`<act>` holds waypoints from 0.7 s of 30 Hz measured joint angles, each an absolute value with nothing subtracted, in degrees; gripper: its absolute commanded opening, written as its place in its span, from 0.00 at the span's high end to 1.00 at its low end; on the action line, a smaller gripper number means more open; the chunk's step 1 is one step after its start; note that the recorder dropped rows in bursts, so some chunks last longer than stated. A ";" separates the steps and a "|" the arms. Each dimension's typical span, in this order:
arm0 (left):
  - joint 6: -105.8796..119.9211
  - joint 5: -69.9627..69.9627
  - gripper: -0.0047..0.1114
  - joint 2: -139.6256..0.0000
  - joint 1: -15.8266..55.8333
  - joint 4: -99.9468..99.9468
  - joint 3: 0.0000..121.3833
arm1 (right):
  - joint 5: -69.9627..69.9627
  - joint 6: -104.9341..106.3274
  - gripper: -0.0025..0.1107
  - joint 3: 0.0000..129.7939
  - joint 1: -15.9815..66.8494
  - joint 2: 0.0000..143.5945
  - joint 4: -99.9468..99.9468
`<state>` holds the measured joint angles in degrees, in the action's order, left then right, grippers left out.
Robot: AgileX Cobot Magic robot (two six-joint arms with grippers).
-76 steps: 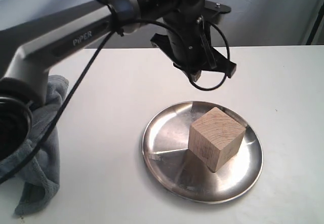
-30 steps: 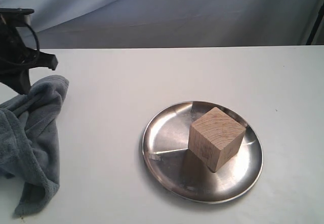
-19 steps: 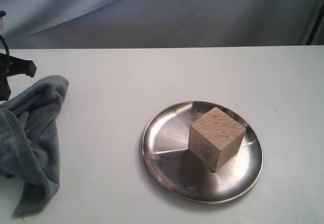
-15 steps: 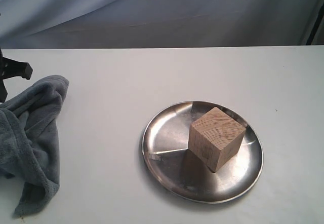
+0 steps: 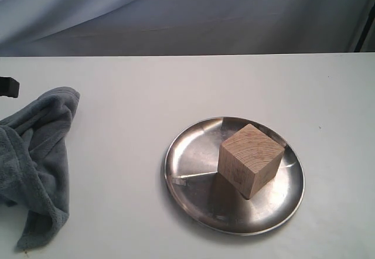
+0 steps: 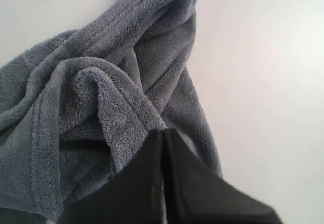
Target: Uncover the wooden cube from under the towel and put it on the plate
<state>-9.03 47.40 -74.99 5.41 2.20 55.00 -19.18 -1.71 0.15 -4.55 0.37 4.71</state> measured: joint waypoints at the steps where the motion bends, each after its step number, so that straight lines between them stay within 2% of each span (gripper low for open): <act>1: -9.17 46.90 0.96 -73.70 5.41 2.09 53.96 | -19.18 -1.71 0.95 0.15 -4.55 0.37 4.71; 21: -9.86 40.97 0.96 -39.96 5.41 2.11 38.94 | -19.18 -1.71 0.95 0.15 -4.55 0.37 4.71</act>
<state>-9.86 40.97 -39.96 5.41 2.11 38.94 -19.18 -1.71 0.15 -4.55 0.37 4.71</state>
